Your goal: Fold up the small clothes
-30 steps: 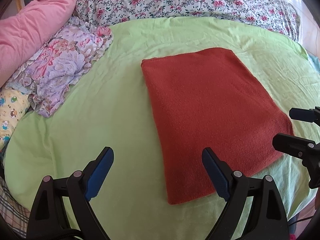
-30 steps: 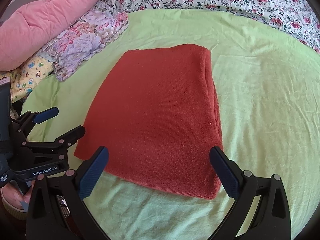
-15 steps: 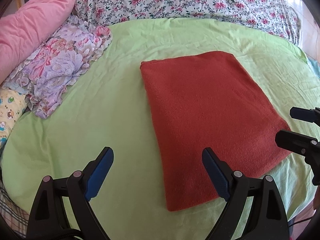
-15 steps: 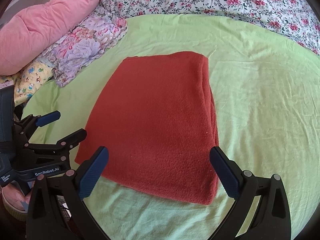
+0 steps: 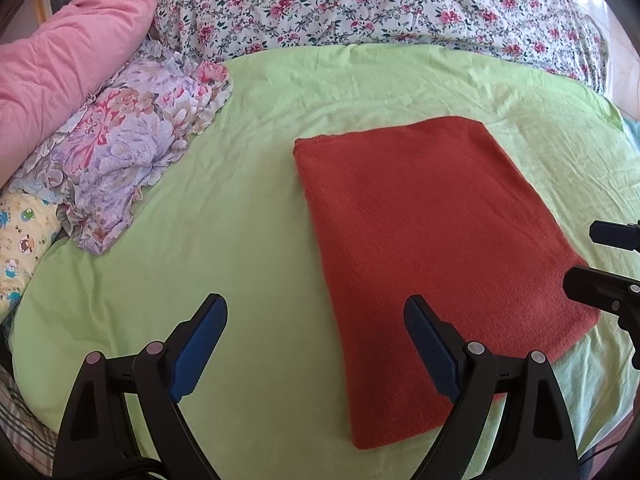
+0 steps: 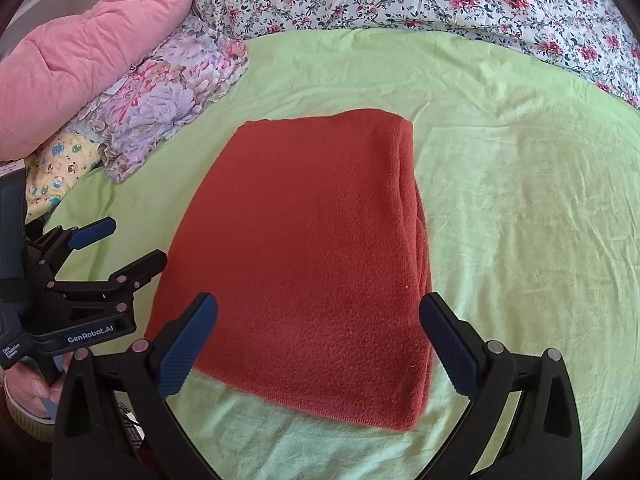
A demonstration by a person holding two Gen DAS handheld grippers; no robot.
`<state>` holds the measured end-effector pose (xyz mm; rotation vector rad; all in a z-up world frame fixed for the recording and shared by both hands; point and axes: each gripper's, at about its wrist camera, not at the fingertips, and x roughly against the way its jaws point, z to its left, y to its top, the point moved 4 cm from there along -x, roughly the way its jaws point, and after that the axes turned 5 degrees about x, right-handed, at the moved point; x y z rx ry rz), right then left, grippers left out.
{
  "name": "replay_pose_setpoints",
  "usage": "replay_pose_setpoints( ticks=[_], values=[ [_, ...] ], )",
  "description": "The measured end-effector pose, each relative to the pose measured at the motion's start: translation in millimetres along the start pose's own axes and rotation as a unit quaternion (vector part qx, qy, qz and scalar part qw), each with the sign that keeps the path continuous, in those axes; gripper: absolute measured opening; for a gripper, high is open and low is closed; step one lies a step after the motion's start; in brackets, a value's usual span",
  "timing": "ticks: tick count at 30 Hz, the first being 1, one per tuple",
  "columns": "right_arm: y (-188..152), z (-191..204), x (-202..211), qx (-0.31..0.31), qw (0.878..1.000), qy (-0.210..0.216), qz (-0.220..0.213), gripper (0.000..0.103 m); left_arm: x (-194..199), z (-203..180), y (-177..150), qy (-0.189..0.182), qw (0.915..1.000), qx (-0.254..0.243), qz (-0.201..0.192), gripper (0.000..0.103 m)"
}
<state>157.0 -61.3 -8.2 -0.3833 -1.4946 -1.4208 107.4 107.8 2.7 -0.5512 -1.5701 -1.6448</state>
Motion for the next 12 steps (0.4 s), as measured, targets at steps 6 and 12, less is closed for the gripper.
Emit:
replay_pose_setpoints(
  ticks=[6,12],
  values=[
    [5,-9,-1,-0.004,1.0,-0.005,-0.003,0.101,-5,15,8,0.011,0.9996,0.025,0.001,0.091],
    [6,-17,-8,-0.011,1.0,-0.003,-0.001,0.101,-10,19,5,0.017,0.9993,0.033,0.01,0.091]
  ],
)
